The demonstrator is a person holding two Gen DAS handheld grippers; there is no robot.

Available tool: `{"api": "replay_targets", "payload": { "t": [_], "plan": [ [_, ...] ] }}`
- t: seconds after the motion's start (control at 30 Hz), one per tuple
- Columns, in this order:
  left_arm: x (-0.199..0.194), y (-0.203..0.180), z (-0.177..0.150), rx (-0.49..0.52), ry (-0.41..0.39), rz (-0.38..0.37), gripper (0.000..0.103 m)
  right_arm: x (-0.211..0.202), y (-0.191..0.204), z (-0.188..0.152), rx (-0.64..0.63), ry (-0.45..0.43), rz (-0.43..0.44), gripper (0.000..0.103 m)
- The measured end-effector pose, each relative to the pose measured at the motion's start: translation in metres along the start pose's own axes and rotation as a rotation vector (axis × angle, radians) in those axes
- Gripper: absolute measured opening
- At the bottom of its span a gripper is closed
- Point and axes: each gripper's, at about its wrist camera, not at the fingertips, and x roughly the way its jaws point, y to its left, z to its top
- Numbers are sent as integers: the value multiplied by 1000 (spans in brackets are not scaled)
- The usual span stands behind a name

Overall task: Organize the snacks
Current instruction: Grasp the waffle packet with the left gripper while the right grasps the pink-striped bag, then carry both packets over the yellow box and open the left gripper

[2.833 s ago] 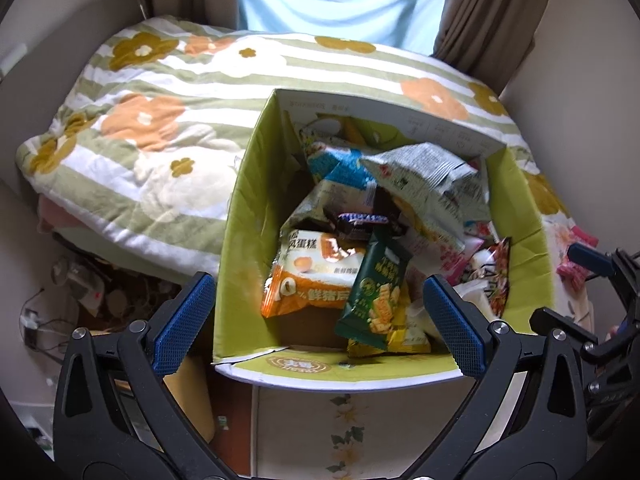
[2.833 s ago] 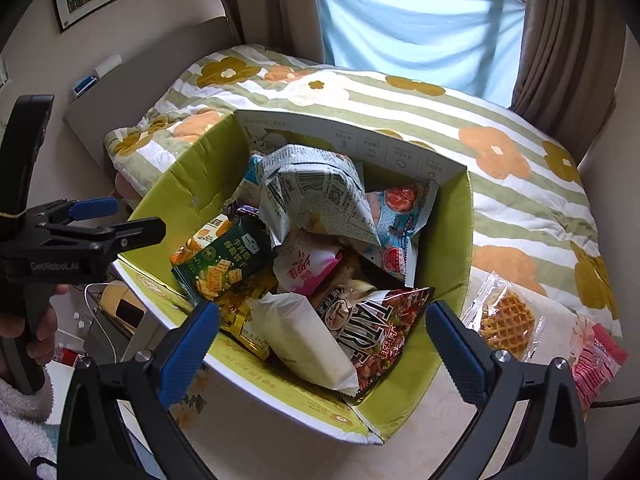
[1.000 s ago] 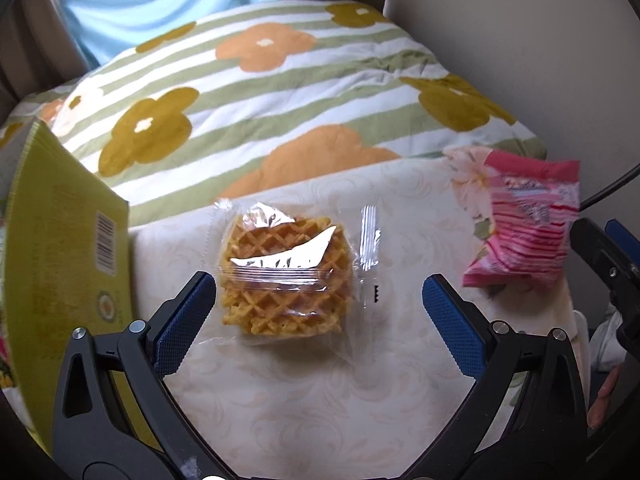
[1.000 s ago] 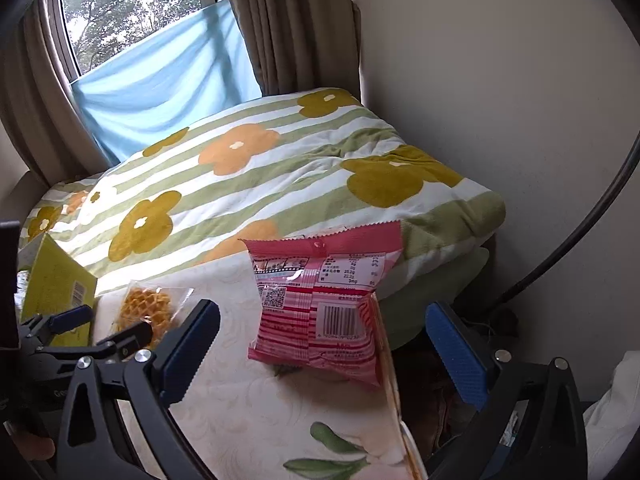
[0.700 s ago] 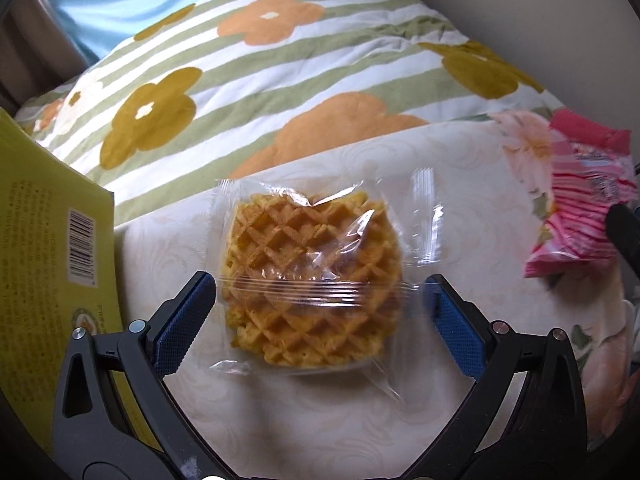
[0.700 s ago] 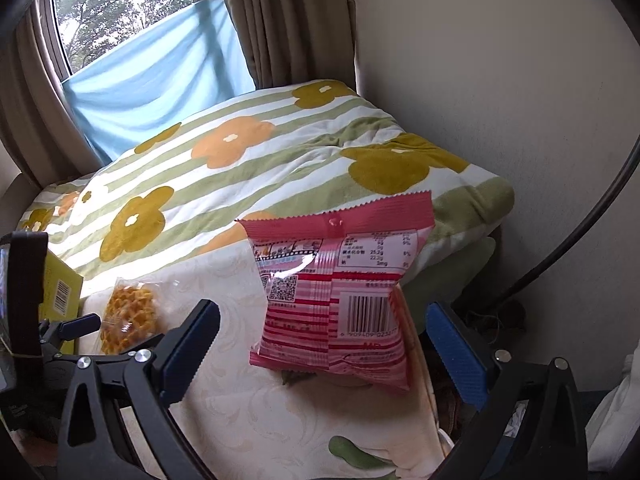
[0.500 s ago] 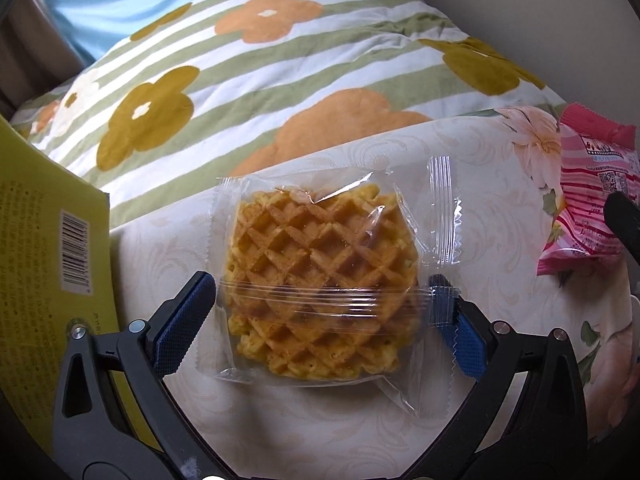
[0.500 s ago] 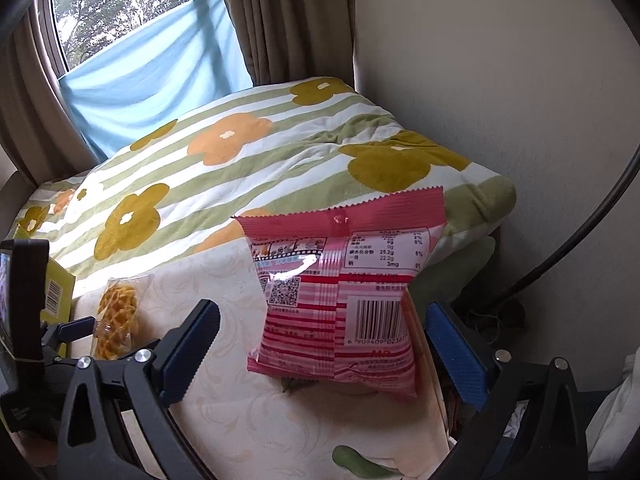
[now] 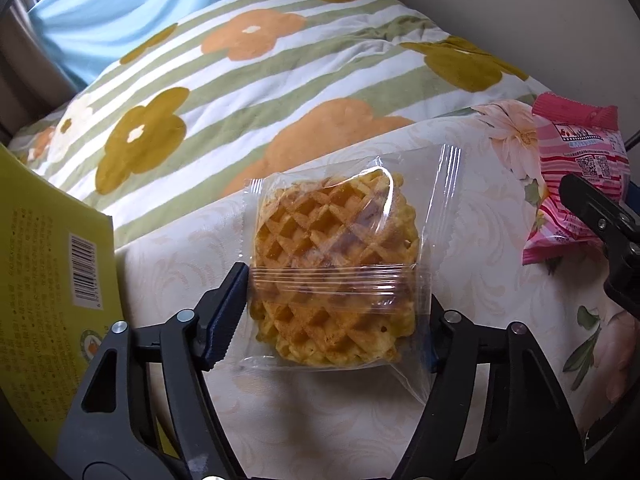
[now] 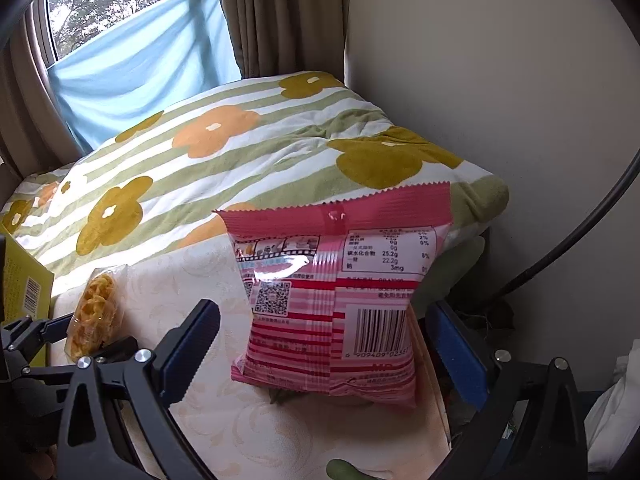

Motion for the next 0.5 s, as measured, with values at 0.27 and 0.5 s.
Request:
{"api": "replay_targets", "payload": {
  "t": [0.27,0.5],
  "plan": [
    [-7,-1,-1,-1,-18,-18,66,9,1,1,10,-7,-27,102],
    [-14,-2,-4,4,-31,-27,65,16,6,-2,-26,9,-59,69]
  ]
}}
